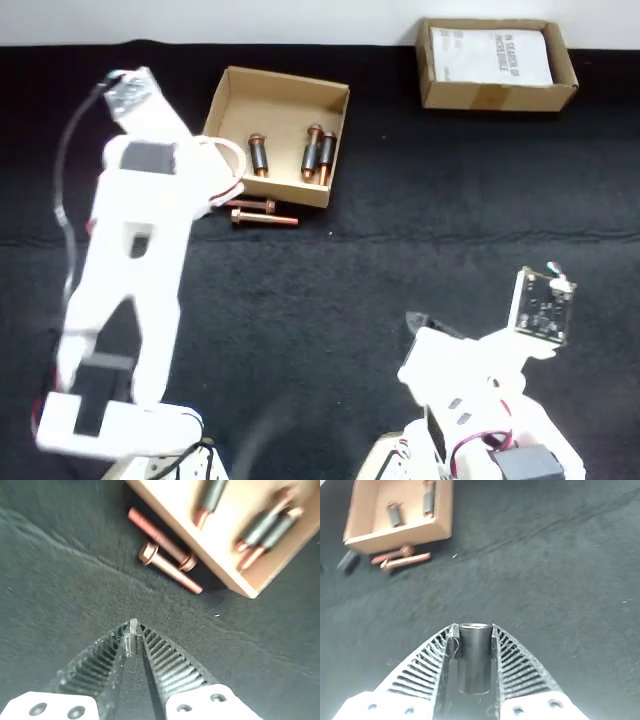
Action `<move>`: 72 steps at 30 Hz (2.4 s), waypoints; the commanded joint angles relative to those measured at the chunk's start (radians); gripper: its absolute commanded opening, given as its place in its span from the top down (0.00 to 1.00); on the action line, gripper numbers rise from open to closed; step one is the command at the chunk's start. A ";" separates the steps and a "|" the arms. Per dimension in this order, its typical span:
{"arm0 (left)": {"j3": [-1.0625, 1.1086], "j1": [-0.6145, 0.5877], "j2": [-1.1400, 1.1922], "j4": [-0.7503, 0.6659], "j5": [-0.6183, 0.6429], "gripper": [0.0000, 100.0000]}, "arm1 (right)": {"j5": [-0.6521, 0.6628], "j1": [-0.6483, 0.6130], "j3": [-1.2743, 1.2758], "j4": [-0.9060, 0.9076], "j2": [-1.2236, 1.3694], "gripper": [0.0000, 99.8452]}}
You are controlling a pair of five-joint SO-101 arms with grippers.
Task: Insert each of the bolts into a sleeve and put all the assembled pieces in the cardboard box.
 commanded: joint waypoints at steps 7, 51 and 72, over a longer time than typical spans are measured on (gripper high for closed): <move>-0.443 0.050 0.495 0.164 0.133 0.99 | 0.009 0.054 0.079 -0.133 -0.007 0.99; -0.779 0.025 0.934 0.370 0.218 0.77 | 0.009 0.050 0.081 -0.180 0.001 0.99; -0.776 -0.091 0.964 0.377 0.206 0.99 | 0.006 0.050 0.081 -0.173 0.001 0.99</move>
